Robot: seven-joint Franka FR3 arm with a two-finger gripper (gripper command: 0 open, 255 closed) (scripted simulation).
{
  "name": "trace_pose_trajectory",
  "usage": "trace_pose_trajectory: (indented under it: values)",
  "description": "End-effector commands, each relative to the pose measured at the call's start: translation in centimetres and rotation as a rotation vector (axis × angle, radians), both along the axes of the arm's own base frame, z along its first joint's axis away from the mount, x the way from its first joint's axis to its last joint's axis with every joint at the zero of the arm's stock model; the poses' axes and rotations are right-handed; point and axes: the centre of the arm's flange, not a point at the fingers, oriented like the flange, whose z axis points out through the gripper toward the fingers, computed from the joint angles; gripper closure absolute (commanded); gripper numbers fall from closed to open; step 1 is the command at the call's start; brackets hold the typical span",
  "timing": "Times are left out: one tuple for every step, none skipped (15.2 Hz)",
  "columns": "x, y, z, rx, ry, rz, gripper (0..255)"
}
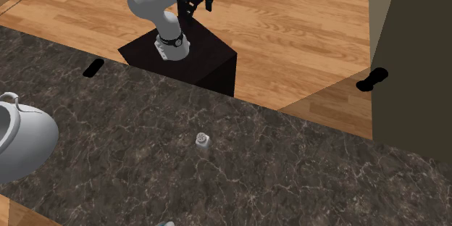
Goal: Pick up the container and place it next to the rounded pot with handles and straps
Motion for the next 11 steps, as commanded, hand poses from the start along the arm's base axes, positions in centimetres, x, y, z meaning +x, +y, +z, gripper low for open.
trace_pose_trajectory:
  values:
    - [0.0, 0.0, 0.0, 0.000, 0.000, 0.000, 0]
    - [0.8, -0.9, -0.5, 0.001, -0.002, 0.002, 0]
    - [1.7, -1.7, -1.0, 0.002, -0.004, 0.003, 0]
    - [2.5, -2.6, -1.6, 0.003, -0.007, 0.005, 0]
    - [3.3, -3.4, -2.1, 0.004, -0.009, 0.006, 0]
    - [4.2, -4.3, -2.6, 0.005, -0.011, 0.008, 0]
    - [5.0, -5.1, -3.1, 0.006, -0.013, 0.009, 0]
    - [5.8, -6.0, -3.7, 0.007, -0.015, 0.011, 0]
    - [6.7, -6.9, -4.2, 0.008, -0.017, 0.013, 0]
    - [7.5, -7.7, -4.7, 0.009, -0.020, 0.014, 0]
    - [8.4, -8.5, -5.2, 0.010, -0.022, 0.016, 0]
